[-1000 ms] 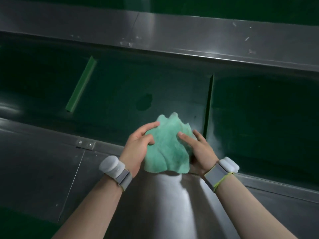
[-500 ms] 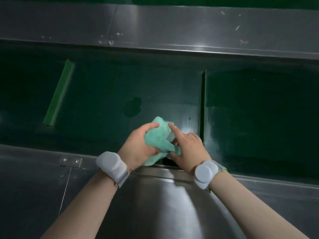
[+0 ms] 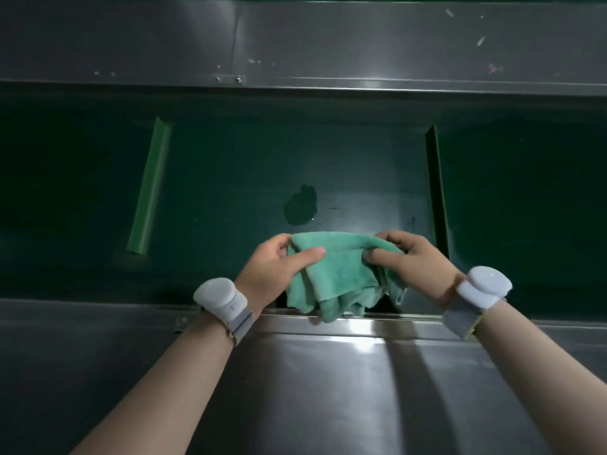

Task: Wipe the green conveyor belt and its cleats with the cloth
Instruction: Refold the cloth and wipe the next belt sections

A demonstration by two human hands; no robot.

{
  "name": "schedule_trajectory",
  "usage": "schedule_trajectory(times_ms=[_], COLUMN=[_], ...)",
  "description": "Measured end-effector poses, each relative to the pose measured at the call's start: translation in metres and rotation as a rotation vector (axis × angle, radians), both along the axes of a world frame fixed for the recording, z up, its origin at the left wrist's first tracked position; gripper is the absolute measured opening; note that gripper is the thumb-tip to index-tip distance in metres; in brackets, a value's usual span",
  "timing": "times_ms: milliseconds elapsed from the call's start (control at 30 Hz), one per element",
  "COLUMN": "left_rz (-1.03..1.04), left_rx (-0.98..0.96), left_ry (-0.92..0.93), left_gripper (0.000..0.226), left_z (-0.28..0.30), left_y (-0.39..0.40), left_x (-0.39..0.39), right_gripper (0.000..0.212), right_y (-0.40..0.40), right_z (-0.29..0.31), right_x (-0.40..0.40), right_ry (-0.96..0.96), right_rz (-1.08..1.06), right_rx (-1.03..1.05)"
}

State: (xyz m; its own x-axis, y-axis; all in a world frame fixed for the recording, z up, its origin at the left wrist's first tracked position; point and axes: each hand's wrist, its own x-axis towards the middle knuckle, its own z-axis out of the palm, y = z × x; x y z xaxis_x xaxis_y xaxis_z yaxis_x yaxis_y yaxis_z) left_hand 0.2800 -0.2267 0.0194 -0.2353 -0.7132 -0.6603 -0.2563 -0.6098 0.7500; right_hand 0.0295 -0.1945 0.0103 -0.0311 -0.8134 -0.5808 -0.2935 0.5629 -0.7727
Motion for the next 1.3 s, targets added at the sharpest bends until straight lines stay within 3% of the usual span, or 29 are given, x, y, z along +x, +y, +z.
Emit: schedule_trajectory(times_ms=[67, 200, 300, 433, 533, 633, 733, 833, 967, 1033, 1167, 1233, 1300], left_rz=[0.100, 0.196, 0.181, -0.060, -0.101, -0.038, 0.003, -0.028, -0.140, -0.099, -0.030, 0.019, 0.057], left_rx=[0.035, -0.068, -0.076, -0.086, -0.171, -0.051, 0.047, 0.060, 0.015, 0.022, -0.061, -0.060, -0.034], left_ry=[0.025, -0.297, -0.390, -0.404, -0.460, -0.237, -0.135, -0.216, -0.381, -0.370, -0.393, -0.378, -0.343], left_gripper=[0.038, 0.052, 0.053, 0.041, 0.029, 0.029, 0.017, 0.018, 0.028, 0.029, 0.040, 0.041, 0.038], left_z=[-0.009, -0.040, -0.058, -0.076, -0.080, -0.065, -0.050, -0.052, -0.067, -0.072, -0.075, -0.075, -0.071], left_y=[-0.008, -0.017, -0.012, -0.002, 0.001, -0.001, -0.009, -0.009, -0.002, -0.003, -0.006, -0.007, -0.008], left_x=[0.009, 0.021, 0.023, 0.023, 0.022, 0.024, 0.035, 0.044, 0.046, 0.041, 0.030, 0.027, 0.026], right_gripper=[0.015, 0.014, 0.016, 0.023, 0.032, 0.044, 0.057, 0.059, 0.084, 0.071, 0.038, 0.035, 0.048], right_y=[-0.005, -0.011, -0.010, -0.004, 0.001, 0.002, 0.002, 0.005, 0.006, 0.002, -0.007, -0.007, -0.004], right_z=[-0.005, -0.017, -0.027, -0.038, -0.045, -0.043, -0.046, -0.058, -0.067, -0.070, -0.079, -0.084, -0.088], right_x=[0.013, 0.046, 0.064, 0.069, 0.067, 0.060, 0.058, 0.064, 0.069, 0.070, 0.062, 0.061, 0.064], right_ry=[0.033, 0.155, 0.219, 0.233, 0.167, 0.027, -0.071, -0.058, 0.431, 0.515, 0.370, 0.297, 0.236], right_rz=[-0.081, -0.132, -0.122, -0.162, -0.238, -0.322, -0.231, -0.076, 0.413, 0.467, 0.391, 0.309, 0.229], right_rx=[-0.018, -0.071, -0.066, 0.017, 0.085, 0.149, 0.231, 0.257, 0.227, 0.176, 0.133, 0.148, 0.177])
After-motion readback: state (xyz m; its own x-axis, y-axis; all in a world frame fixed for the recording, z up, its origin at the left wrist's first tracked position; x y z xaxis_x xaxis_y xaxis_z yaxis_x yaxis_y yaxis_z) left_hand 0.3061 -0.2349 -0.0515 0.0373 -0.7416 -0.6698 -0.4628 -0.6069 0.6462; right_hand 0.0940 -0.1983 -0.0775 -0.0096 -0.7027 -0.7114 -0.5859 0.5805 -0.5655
